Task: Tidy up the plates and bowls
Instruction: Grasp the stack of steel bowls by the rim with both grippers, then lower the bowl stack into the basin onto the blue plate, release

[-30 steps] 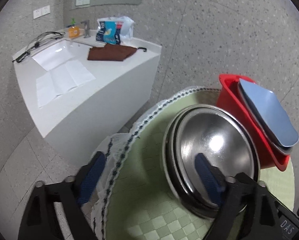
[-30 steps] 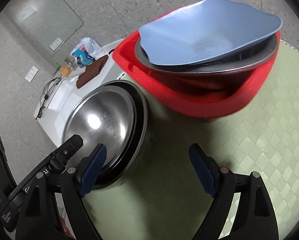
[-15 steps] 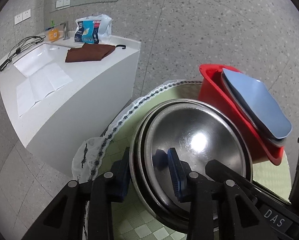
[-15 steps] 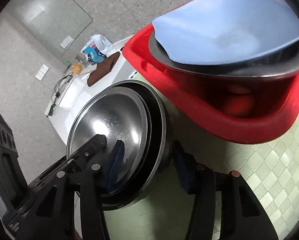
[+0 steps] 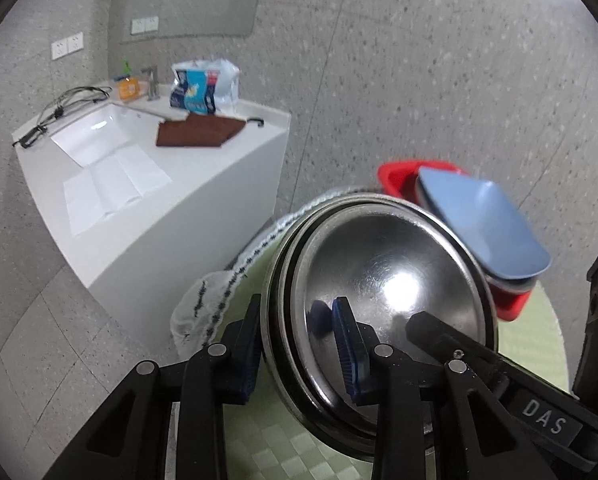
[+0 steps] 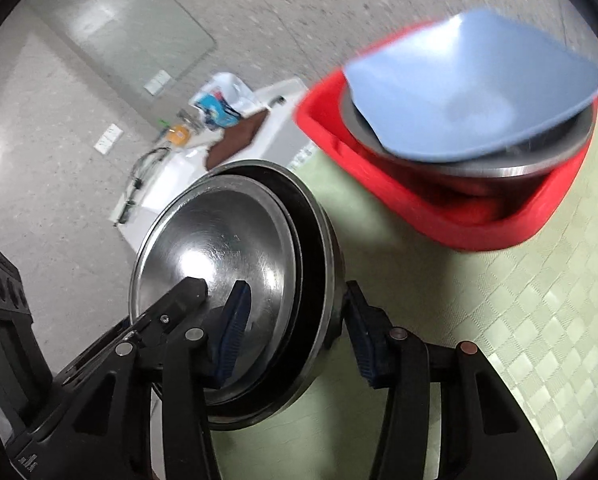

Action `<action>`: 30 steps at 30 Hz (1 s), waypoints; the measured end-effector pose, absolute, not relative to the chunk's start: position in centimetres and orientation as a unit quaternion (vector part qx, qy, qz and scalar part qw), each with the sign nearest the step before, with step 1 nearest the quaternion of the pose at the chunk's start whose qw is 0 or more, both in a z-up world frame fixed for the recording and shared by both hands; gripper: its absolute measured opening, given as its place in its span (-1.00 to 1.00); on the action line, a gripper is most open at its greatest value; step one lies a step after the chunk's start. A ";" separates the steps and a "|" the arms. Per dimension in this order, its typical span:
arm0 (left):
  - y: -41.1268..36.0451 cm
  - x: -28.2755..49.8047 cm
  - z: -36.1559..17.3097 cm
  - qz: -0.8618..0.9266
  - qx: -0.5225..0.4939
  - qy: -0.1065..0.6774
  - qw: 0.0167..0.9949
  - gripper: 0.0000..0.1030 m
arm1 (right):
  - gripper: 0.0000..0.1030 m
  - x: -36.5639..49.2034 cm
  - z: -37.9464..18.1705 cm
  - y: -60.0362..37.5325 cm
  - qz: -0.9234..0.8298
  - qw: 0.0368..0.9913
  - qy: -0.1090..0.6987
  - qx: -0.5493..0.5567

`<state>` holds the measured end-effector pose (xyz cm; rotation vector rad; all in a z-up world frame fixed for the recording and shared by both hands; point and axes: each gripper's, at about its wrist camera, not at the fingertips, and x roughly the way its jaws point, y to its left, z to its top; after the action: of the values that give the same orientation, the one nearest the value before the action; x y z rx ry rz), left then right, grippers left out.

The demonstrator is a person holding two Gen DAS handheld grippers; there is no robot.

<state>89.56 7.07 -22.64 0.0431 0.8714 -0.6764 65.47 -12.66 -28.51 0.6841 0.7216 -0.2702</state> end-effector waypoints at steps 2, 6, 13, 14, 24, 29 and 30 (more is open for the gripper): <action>7.7 88.6 -21.3 -0.323 0.012 0.403 0.856 -0.41 | -0.07 64.9 -27.1 -12.4 -0.124 0.879 0.334 0.318; 7.8 86.4 -18.9 -0.329 0.004 0.378 0.866 -0.41 | -0.07 63.4 -24.6 -12.5 -0.119 0.893 0.308 0.304; 4.1 83.8 -15.2 -0.354 0.001 0.347 0.868 -0.44 | -0.07 61.3 -21.1 -16.2 -0.124 0.906 0.276 0.295; 2.9 83.6 -14.8 -0.357 0.003 0.342 0.869 -0.44 | -0.07 61.4 -20.8 -16.9 -0.125 0.907 0.276 0.294; -7.8 85.4 -16.5 -0.386 0.014 0.365 0.847 -0.44 | -0.07 61.4 -19.5 -26.6 -0.149 0.903 0.288 0.280; -11.5 87.2 -19.4 -0.381 0.032 0.395 0.835 -0.44 | -0.07 62.0 -22.2 -30.4 -0.164 0.887 0.321 0.289; -12.1 87.5 -19.8 -0.379 0.034 0.403 0.832 -0.43 | -0.07 62.1 -22.8 -30.8 -0.166 0.884 0.326 0.290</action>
<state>87.55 -12.11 -19.83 0.0722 0.8533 -0.8038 62.09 -30.80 -22.75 0.6039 0.6789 -0.3465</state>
